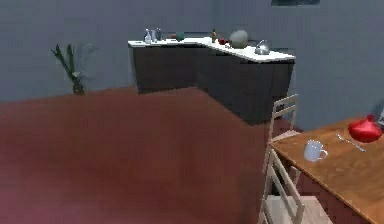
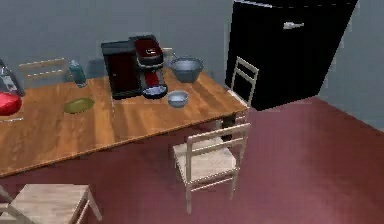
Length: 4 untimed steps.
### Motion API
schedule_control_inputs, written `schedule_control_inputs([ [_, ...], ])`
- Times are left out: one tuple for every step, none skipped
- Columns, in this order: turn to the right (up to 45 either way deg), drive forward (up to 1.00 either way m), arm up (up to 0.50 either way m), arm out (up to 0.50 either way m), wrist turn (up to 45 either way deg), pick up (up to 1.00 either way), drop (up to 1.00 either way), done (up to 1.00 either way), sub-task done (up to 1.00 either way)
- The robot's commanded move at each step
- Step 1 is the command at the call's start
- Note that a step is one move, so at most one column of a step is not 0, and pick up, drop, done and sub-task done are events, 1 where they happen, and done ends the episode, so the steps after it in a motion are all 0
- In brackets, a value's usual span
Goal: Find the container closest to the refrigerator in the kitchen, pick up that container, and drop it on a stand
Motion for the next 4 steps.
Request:
schedule_control_inputs([
  [45.0, 0.00, 0.00, 0.00, 0.0, 0.00, 0.00, 0.00, 0.00],
  [45.0, 0.00, 0.00, 0.00, 0.0, 0.00, 0.00, 0.00, 0.00],
  [9.0, 0.00, 0.00, 0.00, 0.0, 0.00, 0.00, 0.00, 0.00],
  [3.0, 0.00, 0.00, 0.00, 0.0, 0.00, 0.00, 0.00, 0.00],
])
